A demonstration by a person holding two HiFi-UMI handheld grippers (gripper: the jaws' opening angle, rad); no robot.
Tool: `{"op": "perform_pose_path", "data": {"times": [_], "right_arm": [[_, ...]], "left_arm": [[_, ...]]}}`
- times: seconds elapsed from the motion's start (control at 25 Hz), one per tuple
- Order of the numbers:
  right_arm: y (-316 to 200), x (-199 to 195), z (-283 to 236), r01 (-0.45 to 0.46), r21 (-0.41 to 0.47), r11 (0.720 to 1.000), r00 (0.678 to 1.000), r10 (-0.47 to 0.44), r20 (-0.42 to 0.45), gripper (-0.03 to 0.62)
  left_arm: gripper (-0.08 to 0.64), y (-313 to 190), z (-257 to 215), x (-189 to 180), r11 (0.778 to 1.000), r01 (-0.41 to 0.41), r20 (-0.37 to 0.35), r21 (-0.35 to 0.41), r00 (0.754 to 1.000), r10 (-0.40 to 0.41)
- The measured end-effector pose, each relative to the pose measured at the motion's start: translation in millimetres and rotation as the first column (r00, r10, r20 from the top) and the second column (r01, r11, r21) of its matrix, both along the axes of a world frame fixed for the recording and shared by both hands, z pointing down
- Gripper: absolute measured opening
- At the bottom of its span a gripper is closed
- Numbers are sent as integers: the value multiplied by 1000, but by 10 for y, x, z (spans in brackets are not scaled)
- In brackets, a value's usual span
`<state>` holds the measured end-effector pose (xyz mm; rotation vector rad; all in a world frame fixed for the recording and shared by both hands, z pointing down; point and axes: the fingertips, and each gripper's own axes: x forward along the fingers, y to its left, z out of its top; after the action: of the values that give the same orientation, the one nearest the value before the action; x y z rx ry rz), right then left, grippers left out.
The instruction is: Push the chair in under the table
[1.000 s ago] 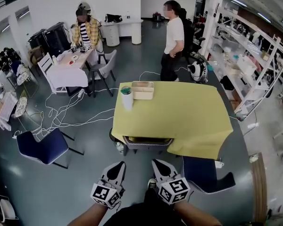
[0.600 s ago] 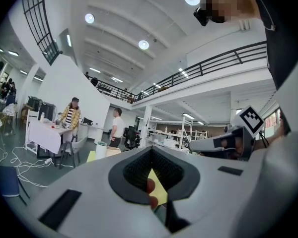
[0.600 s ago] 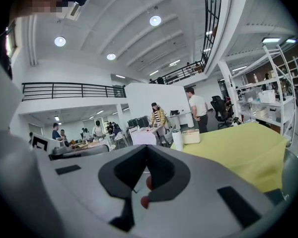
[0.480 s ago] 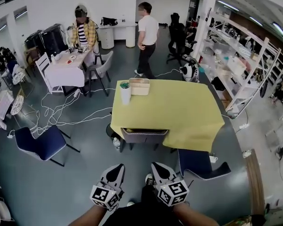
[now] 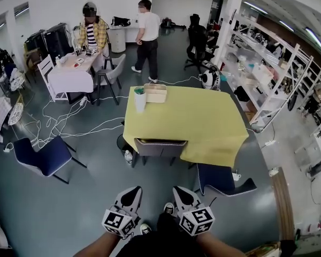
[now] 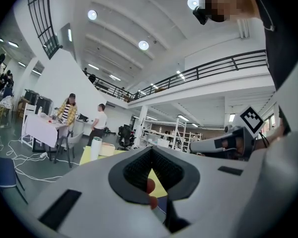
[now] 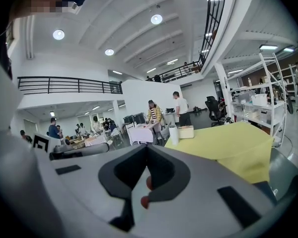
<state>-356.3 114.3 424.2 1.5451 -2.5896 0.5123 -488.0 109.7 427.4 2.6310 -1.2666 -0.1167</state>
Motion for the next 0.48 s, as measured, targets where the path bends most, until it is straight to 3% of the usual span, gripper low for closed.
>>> {"op": "perform_pose_path", "data": {"times": [0.48], "right_arm": [[69,39,6,-18,-9,1000,1000,18,-2,12]], "left_arm": [[8,-31,-94,42,1000,0,13,-3,1000,0]]}}
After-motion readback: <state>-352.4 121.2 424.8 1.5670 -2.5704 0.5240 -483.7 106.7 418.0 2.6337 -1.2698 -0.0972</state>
